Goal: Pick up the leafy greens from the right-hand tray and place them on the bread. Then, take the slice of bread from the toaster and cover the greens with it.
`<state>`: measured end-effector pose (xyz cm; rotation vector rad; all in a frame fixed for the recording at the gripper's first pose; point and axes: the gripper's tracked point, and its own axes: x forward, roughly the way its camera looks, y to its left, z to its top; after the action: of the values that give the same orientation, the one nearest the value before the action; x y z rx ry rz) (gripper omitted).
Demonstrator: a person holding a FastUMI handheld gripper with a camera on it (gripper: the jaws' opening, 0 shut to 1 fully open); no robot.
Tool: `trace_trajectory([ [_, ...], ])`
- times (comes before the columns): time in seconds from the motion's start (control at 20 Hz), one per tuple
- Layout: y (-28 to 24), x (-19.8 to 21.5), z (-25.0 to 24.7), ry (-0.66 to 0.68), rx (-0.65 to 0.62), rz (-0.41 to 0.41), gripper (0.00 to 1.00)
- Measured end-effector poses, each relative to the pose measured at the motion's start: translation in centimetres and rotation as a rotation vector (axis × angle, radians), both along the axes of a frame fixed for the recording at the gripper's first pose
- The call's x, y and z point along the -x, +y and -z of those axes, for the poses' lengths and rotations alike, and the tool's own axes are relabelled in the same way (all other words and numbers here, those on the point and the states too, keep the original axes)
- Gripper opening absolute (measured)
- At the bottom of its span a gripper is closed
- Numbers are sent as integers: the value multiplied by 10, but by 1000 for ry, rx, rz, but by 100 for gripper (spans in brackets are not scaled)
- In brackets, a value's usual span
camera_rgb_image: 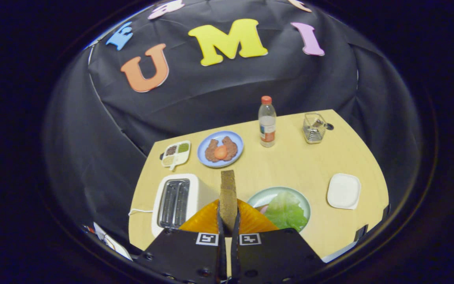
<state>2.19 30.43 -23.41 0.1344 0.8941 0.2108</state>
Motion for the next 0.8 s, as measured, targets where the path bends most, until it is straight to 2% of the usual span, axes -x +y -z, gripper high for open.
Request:
trace_trajectory([
  [0.2, -14, -1, 45, 84, -21, 20, 5],
  [0.55, -33, -5, 115, 184, -1, -17, 5],
  [0.8, -54, -18, 123, 188, 23, -67, 5],
])
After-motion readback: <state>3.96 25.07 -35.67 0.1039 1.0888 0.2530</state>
